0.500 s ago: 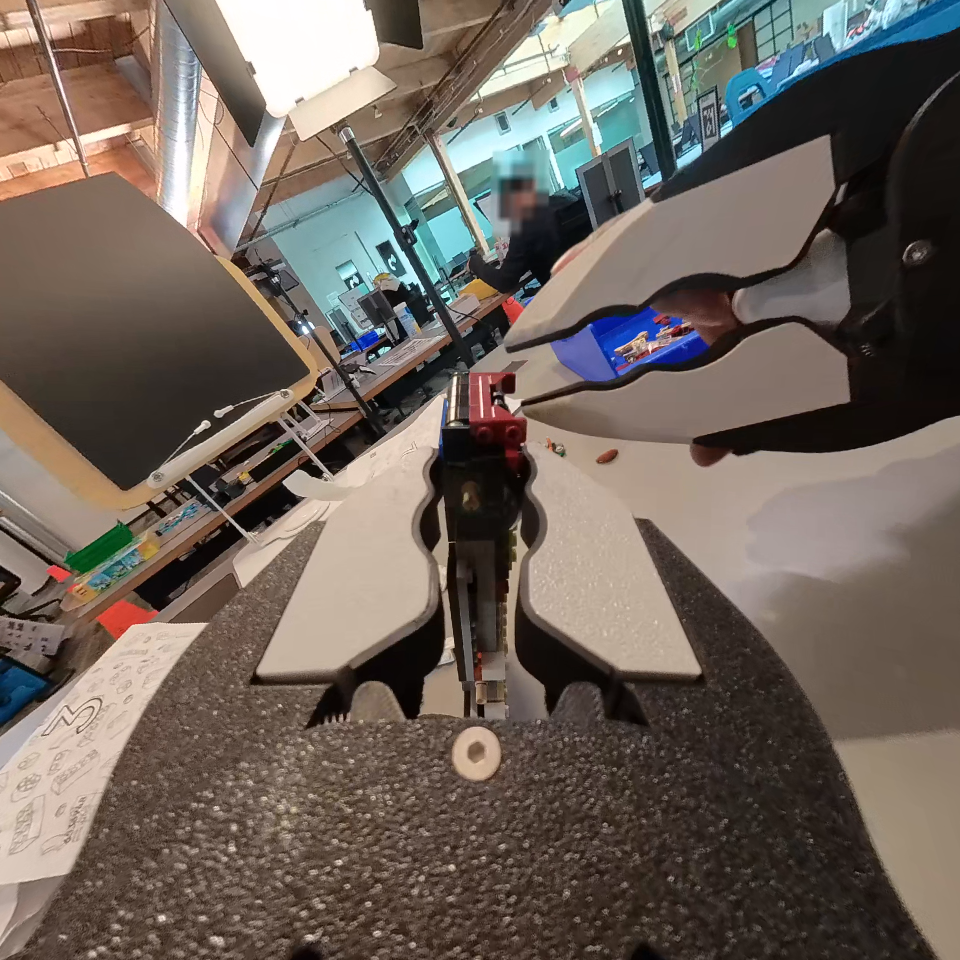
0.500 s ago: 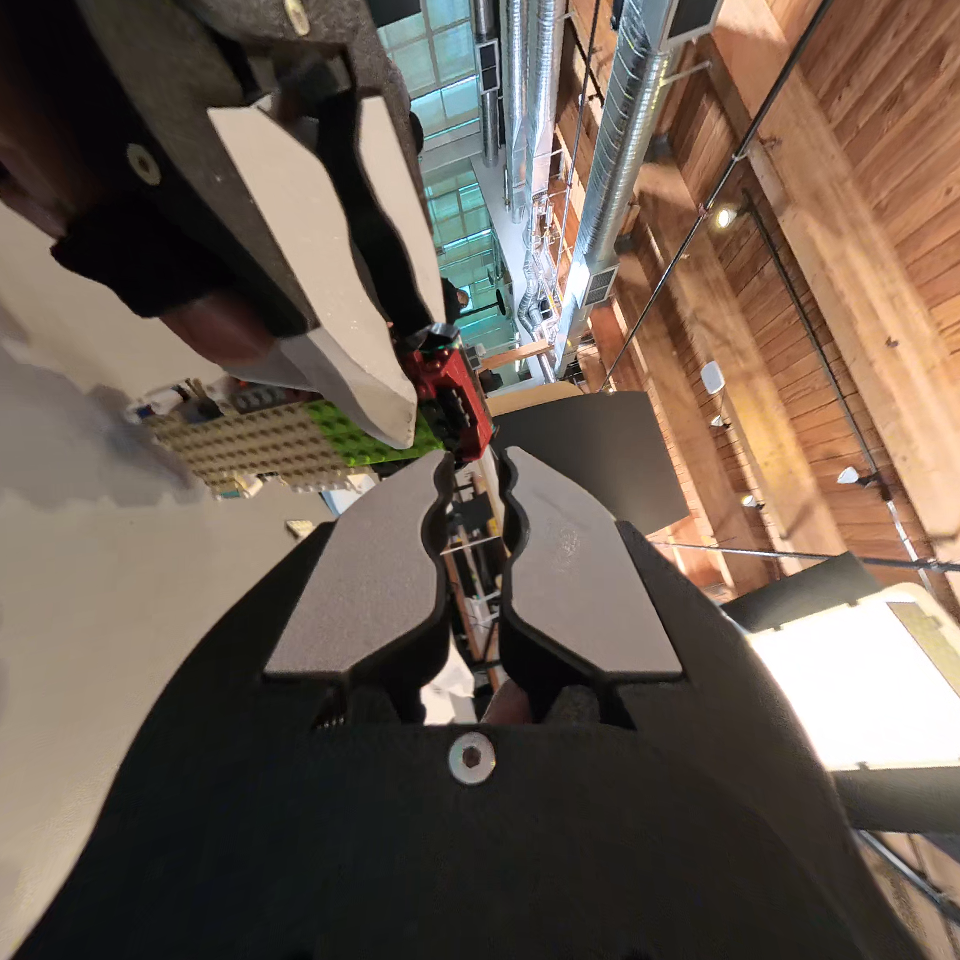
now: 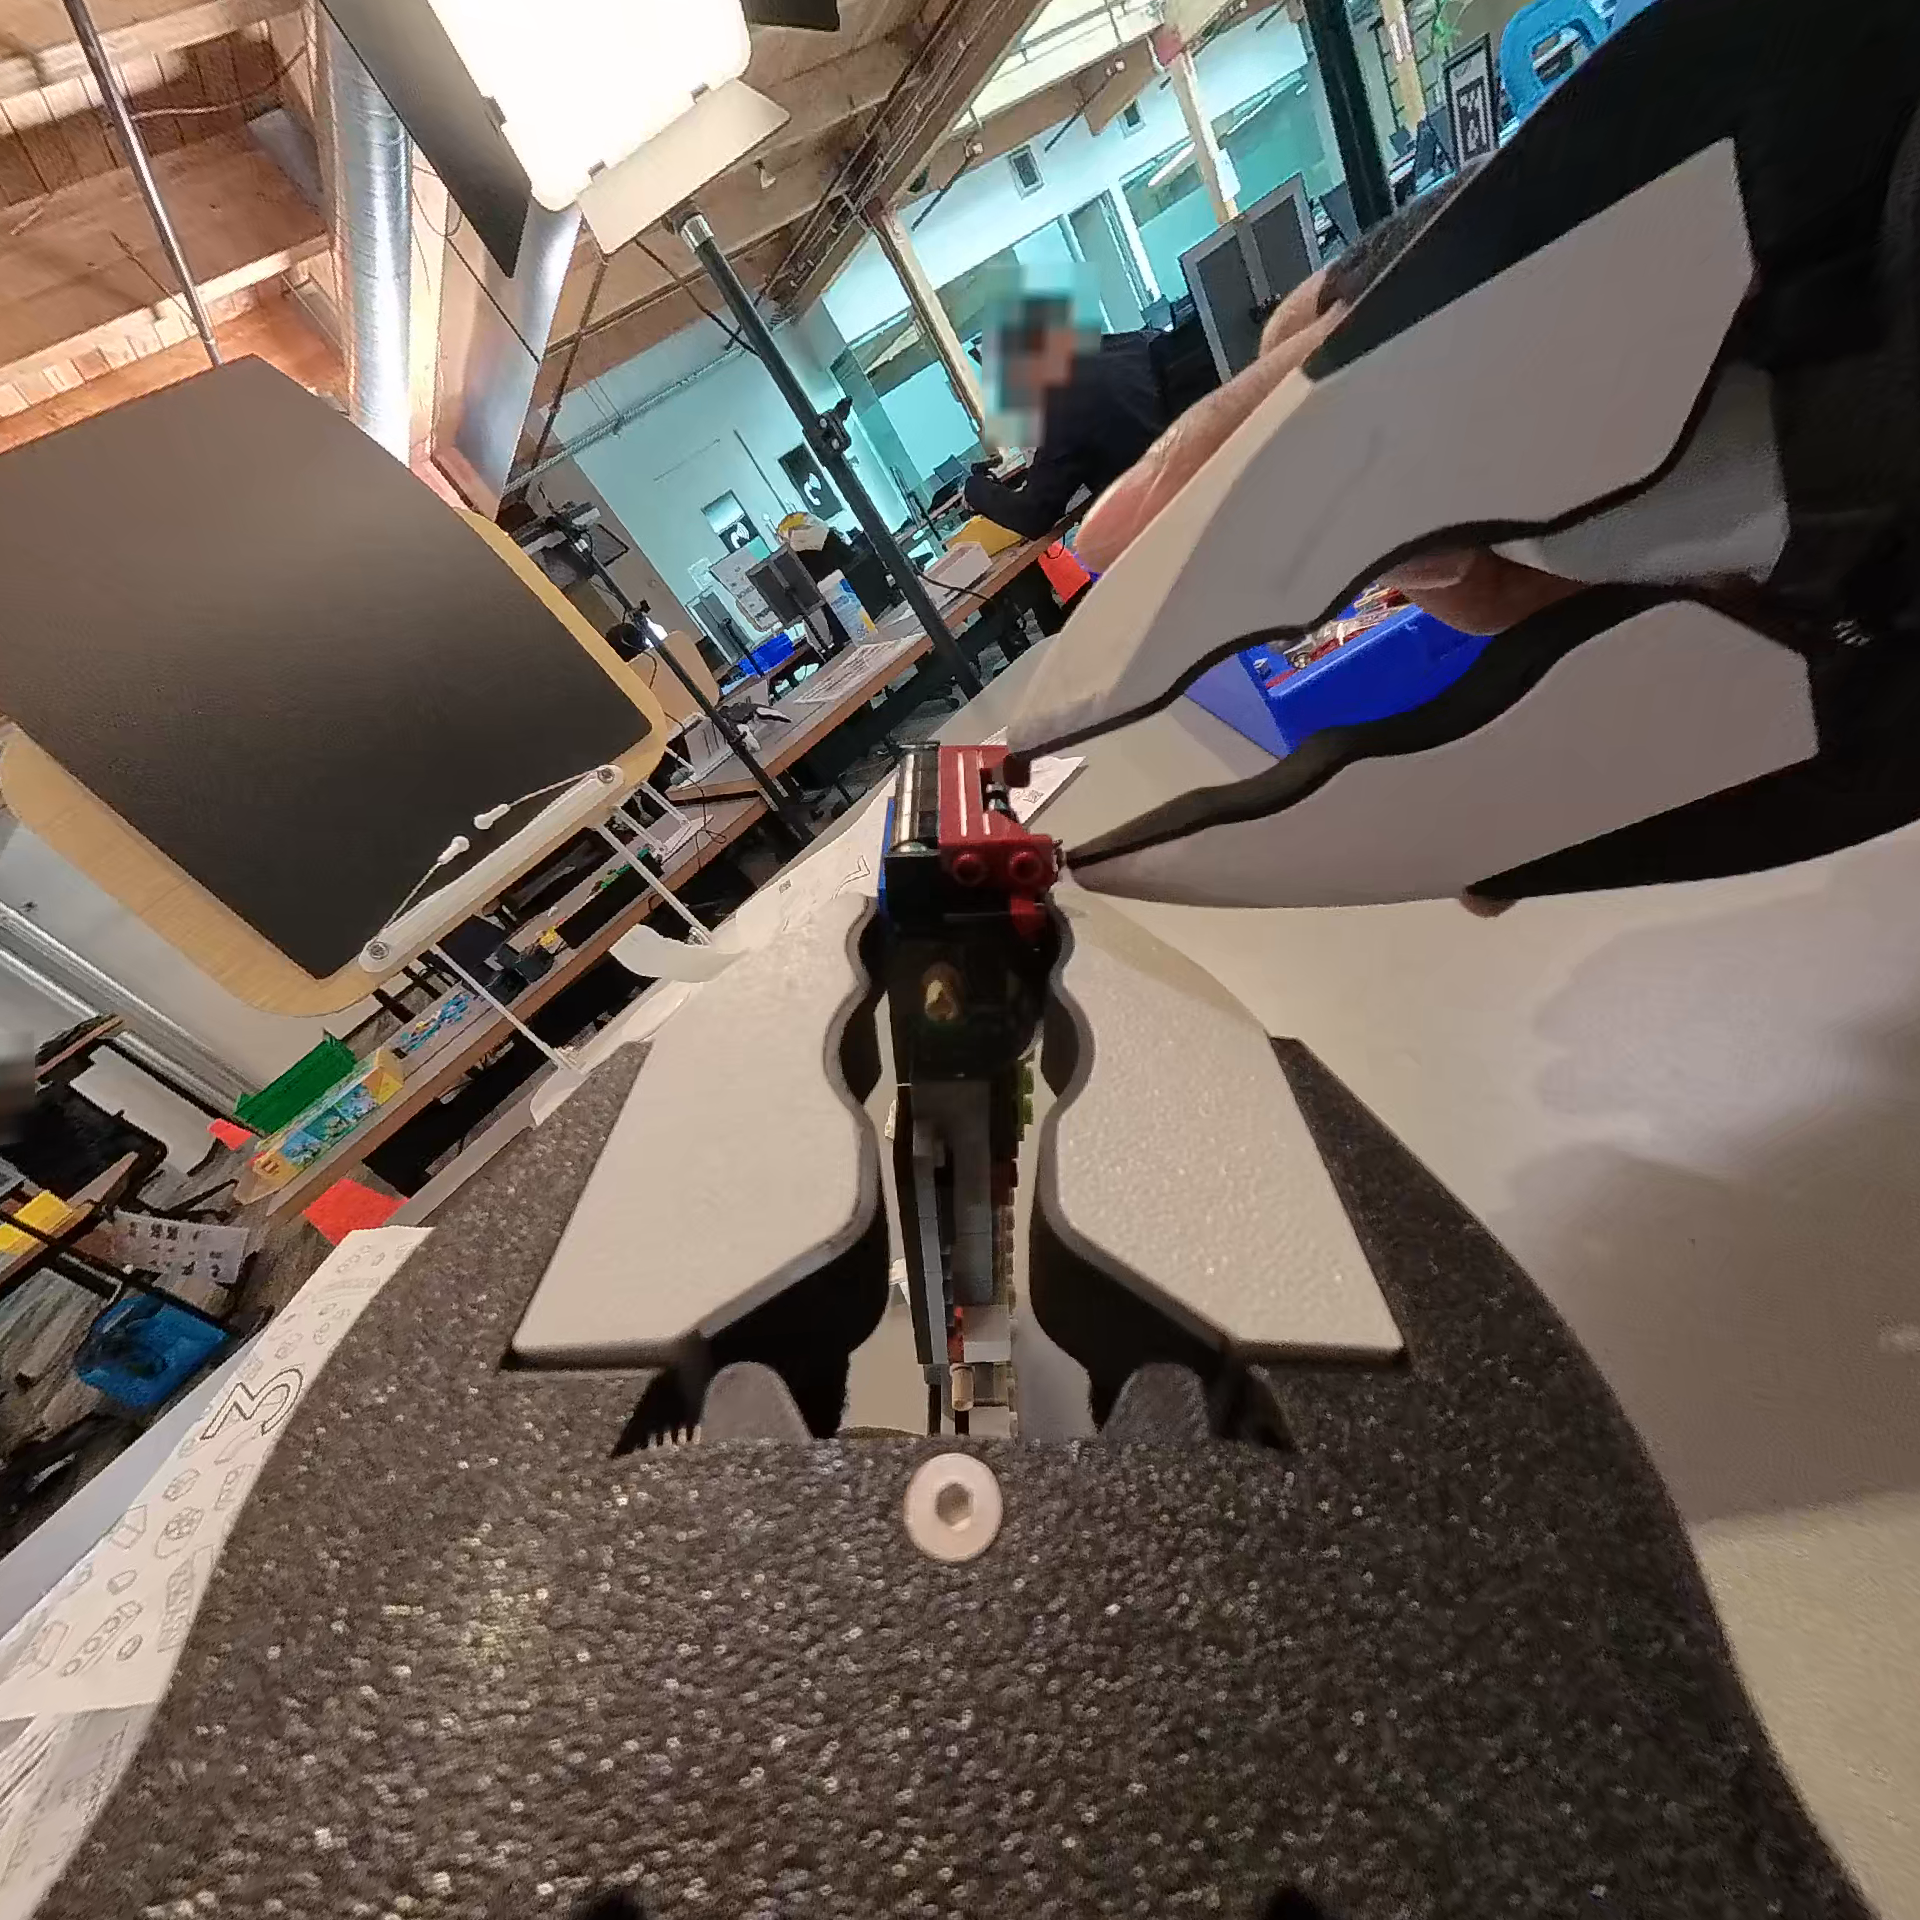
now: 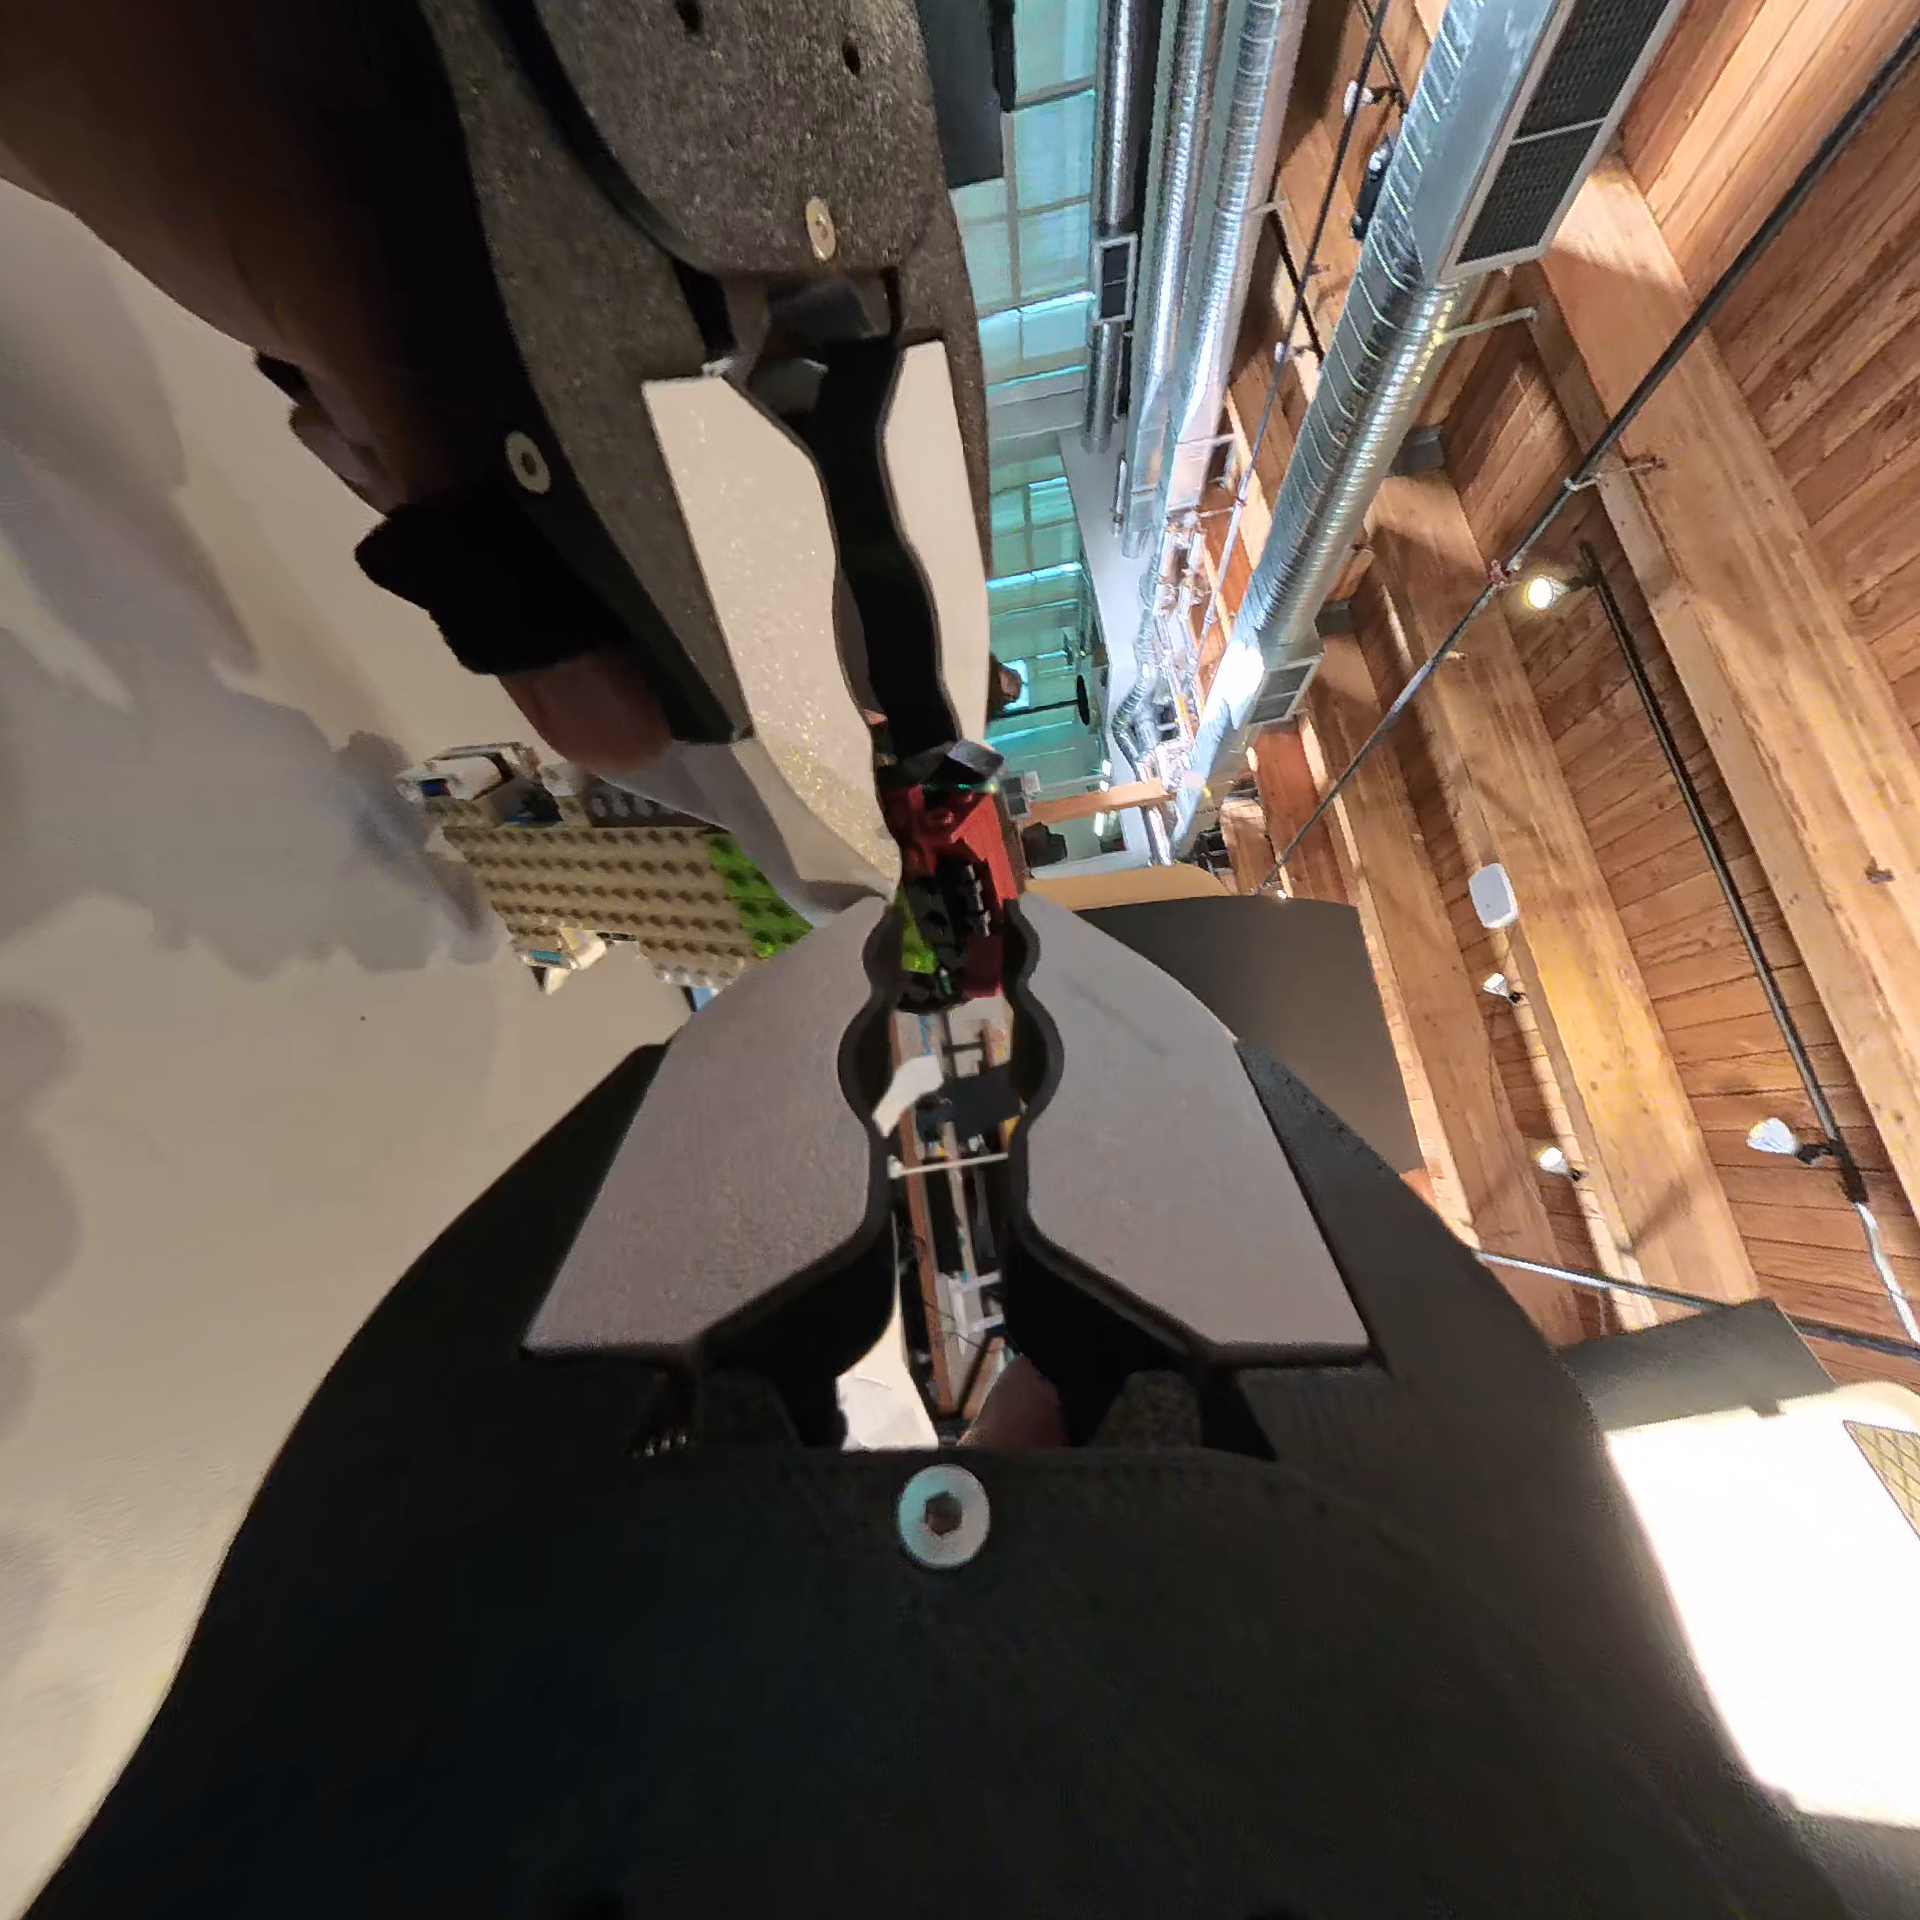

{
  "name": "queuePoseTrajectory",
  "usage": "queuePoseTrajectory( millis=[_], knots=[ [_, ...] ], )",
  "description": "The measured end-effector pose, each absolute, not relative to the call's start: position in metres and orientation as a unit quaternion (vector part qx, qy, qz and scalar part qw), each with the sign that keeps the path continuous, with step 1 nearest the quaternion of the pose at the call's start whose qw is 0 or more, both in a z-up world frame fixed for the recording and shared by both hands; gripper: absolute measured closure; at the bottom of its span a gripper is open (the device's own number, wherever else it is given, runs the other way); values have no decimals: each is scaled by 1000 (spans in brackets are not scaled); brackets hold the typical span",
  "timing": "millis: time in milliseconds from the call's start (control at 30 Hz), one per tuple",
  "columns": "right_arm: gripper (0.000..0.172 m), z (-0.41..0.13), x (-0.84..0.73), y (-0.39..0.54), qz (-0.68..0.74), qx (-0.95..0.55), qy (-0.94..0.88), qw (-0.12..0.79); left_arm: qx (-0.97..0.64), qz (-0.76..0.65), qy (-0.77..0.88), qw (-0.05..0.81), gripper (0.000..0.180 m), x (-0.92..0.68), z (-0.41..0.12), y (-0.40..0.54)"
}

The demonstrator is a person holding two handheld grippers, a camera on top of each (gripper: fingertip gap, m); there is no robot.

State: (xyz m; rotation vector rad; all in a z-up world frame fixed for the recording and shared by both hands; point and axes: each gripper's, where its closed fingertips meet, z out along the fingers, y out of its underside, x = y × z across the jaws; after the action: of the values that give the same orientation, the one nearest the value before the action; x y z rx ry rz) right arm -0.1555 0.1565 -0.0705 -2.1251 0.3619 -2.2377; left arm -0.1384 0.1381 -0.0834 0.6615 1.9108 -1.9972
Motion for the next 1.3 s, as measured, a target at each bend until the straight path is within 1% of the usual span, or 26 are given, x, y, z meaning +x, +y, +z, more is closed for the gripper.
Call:
queuePoseTrajectory(
  millis=[167,400,733,967,1300],
  knots=[
    [148,-77,-158,161,-694,-710,109,50,247,-694,657,158,153,-139,-85,138],
    [146,-82,-156,162,-690,-715,94,65,270,-686,650,183,153,-138,-91,137],
    [145,-89,-157,161,-687,-715,82,99,278,-685,648,183,153,-140,-97,135],
    [140,-97,-160,165,-677,-724,70,112,289,-686,642,181,153,-143,-100,139],
    [138,-103,-160,170,-680,-723,57,109,296,-692,633,182,153,-147,-102,144]
  ],
)
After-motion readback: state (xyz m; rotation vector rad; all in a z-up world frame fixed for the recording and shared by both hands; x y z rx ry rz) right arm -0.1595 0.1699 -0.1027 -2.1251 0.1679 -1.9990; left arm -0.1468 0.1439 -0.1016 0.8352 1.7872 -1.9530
